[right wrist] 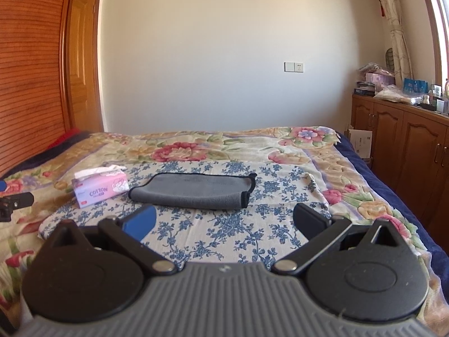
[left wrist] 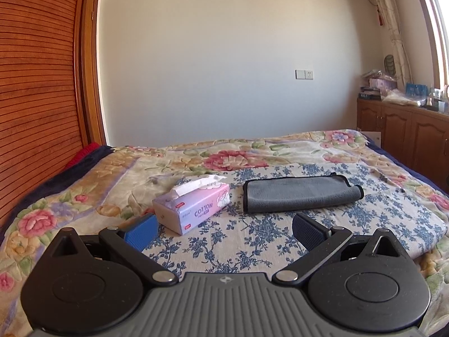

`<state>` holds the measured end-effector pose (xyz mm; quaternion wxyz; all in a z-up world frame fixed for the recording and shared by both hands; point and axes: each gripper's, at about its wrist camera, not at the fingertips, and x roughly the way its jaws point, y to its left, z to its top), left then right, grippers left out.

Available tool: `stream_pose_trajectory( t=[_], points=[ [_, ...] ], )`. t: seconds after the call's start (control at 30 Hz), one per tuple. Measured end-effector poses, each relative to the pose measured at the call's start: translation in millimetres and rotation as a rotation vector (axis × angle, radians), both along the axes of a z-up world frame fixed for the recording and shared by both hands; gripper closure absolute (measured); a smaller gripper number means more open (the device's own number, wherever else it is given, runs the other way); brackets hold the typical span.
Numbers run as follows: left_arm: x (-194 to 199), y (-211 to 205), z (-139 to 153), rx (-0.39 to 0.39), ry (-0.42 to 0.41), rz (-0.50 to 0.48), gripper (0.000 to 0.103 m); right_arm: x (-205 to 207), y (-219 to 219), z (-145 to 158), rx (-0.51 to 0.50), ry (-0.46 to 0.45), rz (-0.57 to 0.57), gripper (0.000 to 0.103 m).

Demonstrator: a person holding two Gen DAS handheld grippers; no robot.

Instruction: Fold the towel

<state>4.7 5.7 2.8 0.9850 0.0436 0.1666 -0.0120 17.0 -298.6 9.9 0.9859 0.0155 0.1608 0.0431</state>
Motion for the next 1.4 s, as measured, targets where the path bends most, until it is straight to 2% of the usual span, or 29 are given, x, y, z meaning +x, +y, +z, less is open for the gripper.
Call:
stream_pose_trajectory(
  t=[0.4, 1.4],
  points=[
    [-3.3, -0.8, 2.2, 0.006, -0.032, 0.0, 0.0, -3.2, -0.4, 0.3, -0.001, -0.045, -0.022, 0.0],
    [-4.4, -2.1, 0.7, 0.011, -0.034, -0.004, 0.0, -3.2, -1.9, -1.0, -0.005, -0.046, -0.023, 0.0]
  ],
)
